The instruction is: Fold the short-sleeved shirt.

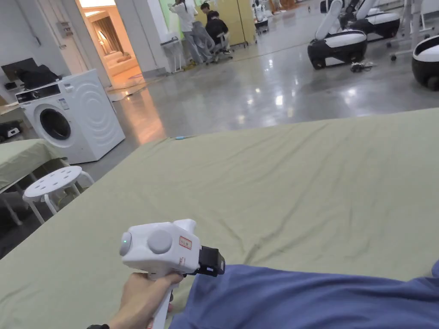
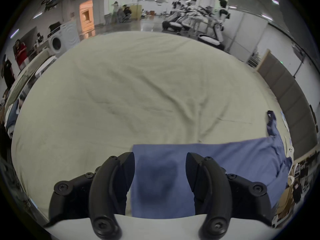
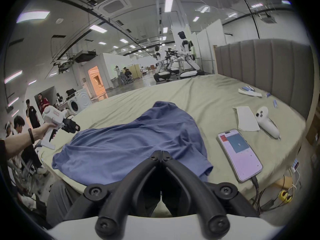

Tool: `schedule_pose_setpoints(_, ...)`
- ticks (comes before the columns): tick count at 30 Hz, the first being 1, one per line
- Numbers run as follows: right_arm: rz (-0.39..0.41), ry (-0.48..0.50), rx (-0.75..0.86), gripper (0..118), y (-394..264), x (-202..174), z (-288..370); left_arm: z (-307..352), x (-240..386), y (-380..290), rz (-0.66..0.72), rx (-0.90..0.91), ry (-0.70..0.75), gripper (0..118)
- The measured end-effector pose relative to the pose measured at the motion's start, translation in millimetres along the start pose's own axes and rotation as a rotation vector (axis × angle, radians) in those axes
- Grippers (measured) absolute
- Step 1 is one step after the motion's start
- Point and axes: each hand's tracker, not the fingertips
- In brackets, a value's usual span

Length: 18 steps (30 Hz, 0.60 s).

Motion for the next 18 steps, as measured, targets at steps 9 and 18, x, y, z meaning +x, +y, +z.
schedule_pose_setpoints(9, -0.043, -0.071, -0.015, 0, 7.6, 33.0, -2.9, -32.7, 14.2, -3.0, -0.125, -0.070, 0.120, 23)
schedule_pose_setpoints(18, -0.008, -0.103, -0.168, 50, 101.2, 56.2, -77.7, -63.8, 34.0, 2.5, -0.315, -0.129, 0.209, 2)
